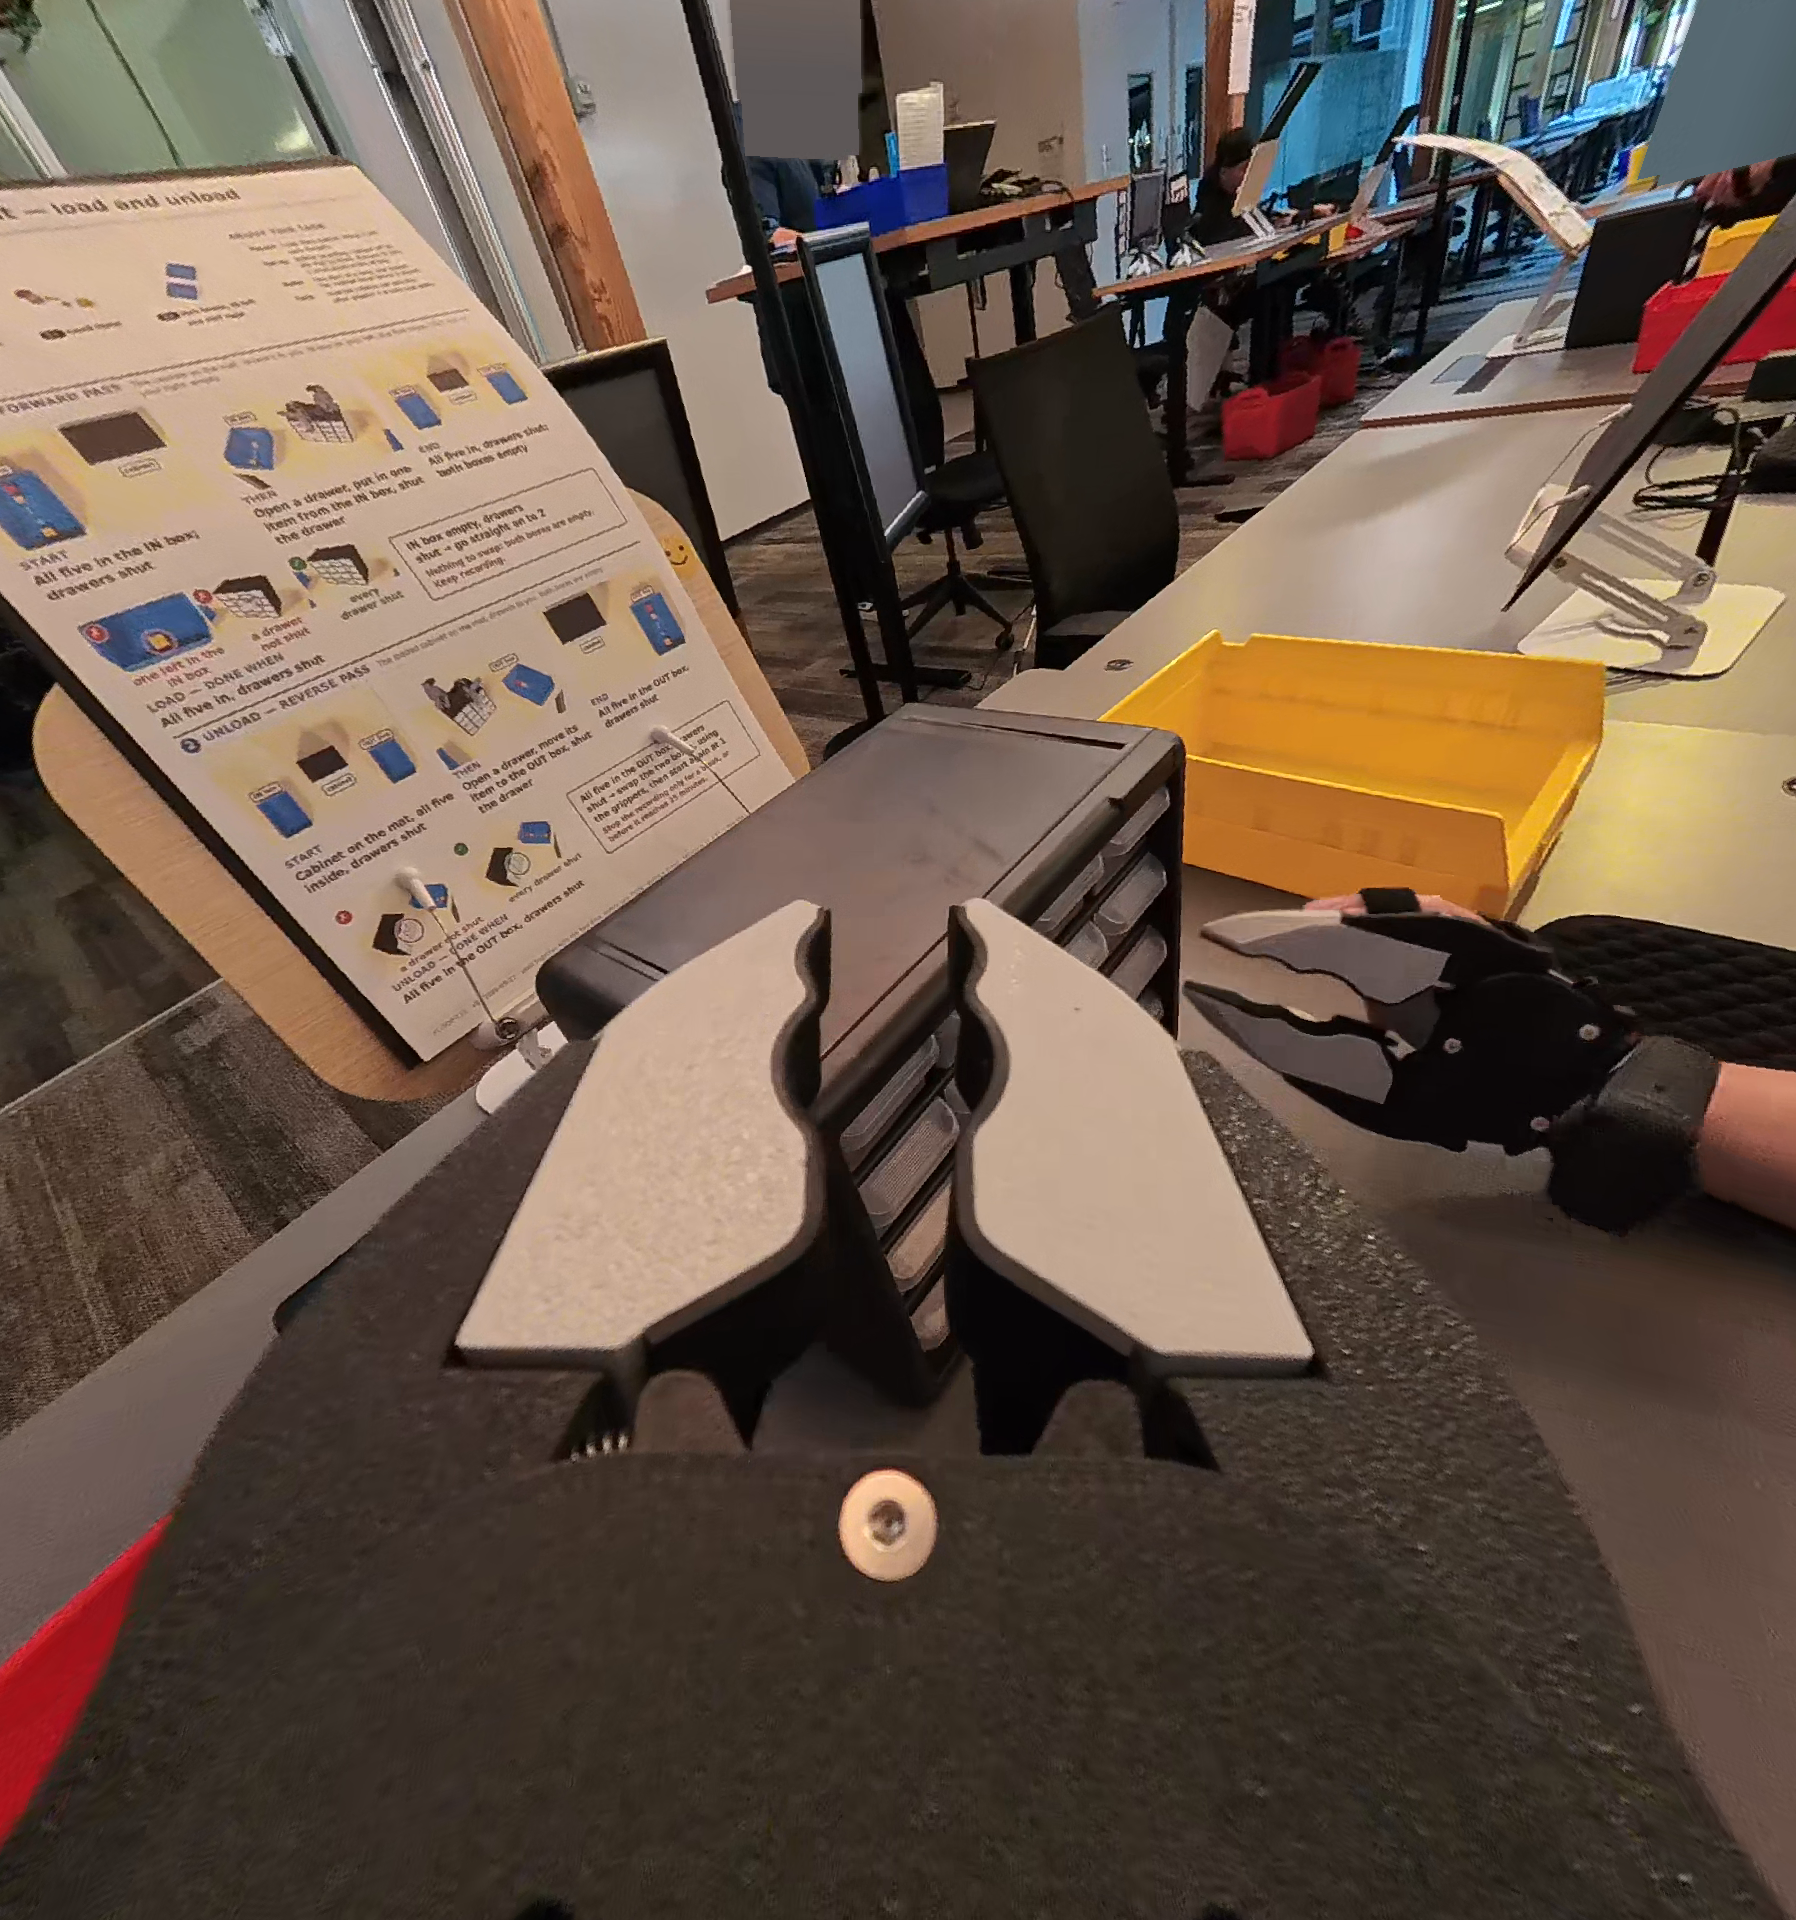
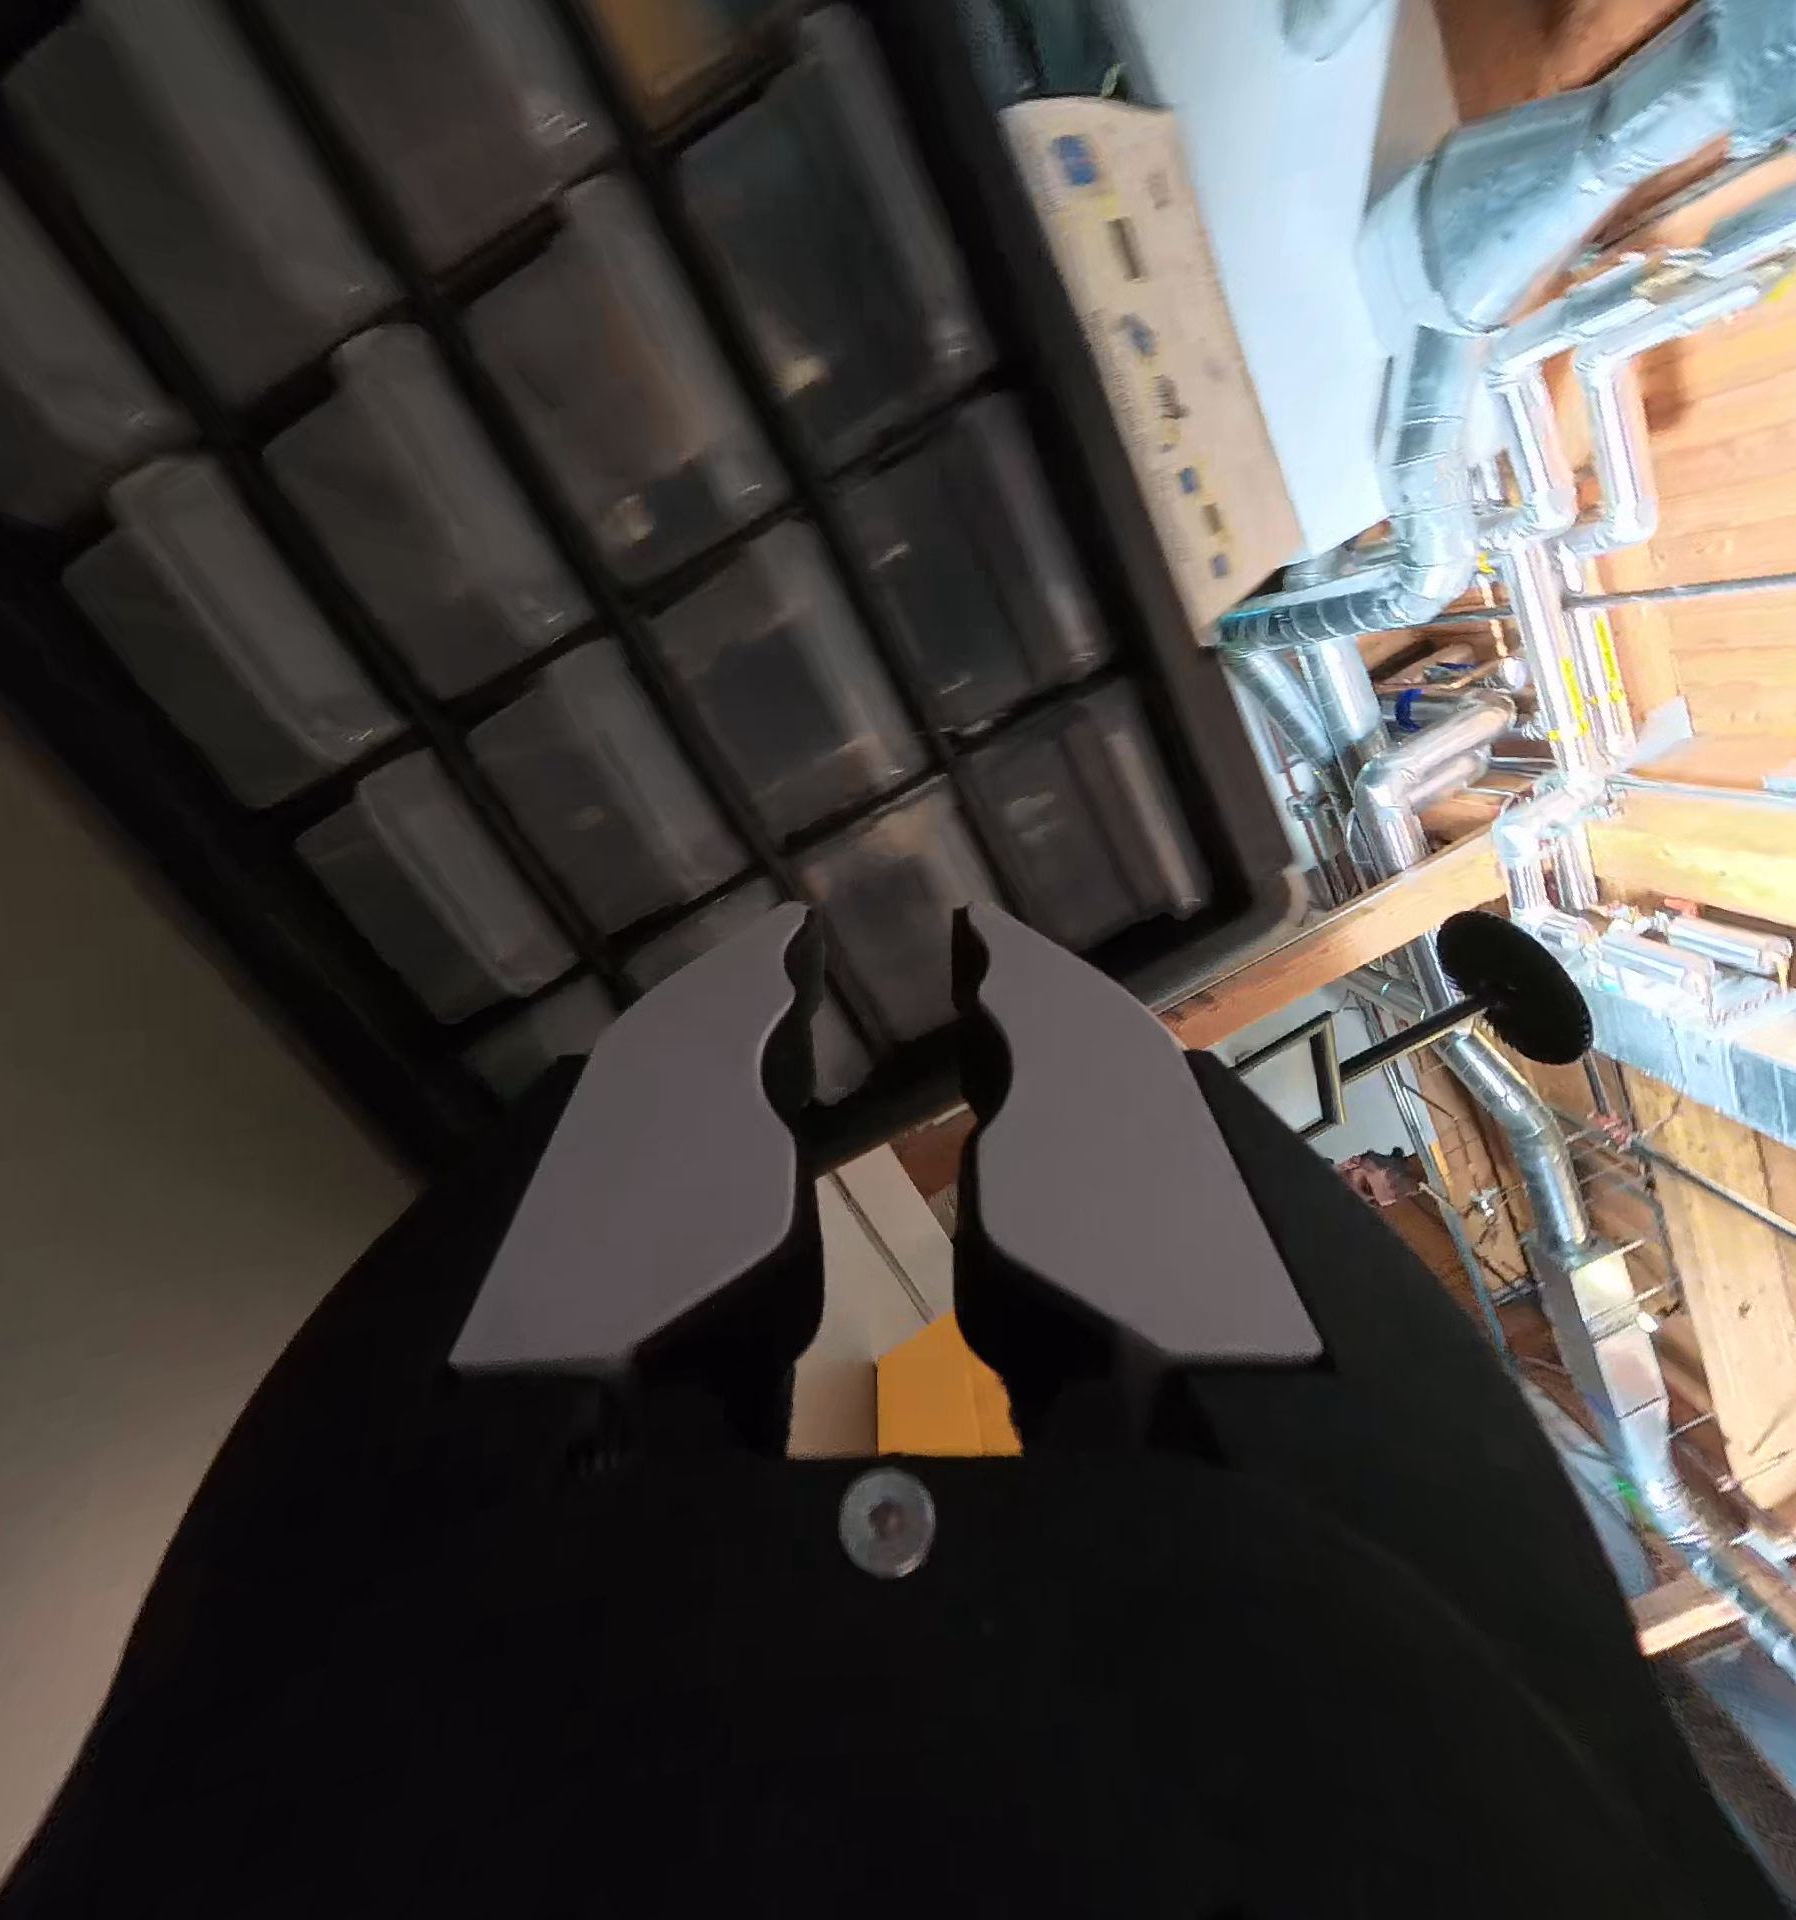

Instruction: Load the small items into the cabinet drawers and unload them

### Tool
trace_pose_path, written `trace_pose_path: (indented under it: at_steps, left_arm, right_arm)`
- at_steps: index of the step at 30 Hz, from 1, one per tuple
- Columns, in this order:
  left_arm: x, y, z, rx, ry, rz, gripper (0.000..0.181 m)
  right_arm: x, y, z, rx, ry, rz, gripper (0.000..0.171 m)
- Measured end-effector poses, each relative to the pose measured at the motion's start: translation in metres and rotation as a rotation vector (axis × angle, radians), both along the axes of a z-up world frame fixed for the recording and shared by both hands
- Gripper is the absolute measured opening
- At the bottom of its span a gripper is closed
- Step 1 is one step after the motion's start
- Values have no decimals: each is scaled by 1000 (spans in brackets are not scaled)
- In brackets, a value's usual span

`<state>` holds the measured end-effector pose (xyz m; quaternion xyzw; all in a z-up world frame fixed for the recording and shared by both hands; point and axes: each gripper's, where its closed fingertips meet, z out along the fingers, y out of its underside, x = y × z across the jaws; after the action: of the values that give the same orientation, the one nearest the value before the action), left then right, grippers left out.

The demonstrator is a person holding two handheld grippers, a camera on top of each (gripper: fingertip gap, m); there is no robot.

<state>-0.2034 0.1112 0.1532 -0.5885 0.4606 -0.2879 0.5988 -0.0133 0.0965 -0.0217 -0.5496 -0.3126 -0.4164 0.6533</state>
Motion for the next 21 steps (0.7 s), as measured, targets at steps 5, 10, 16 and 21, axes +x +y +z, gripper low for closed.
trace_pose_path:
  at_steps: [5, 10, 16, 21]
  left_arm:
    - [1, -2, 1, 6, -2, -2, 20]
    - [3, -2, 4, 34, -18, 8, 19]
    - [7, -6, 6, 45, -27, -12, 19]
    - [8, -8, 7, 67, -24, -3, 19]
  right_arm:
    - [-2, -5, 22, 61, -2, 19, 24]
    - [-6, -9, 58, 125, 47, 55, 24]
    - [-8, -17, 128, 240, 108, 118, 26]
    - [-13, -28, 184, 309, 94, 183, 27]
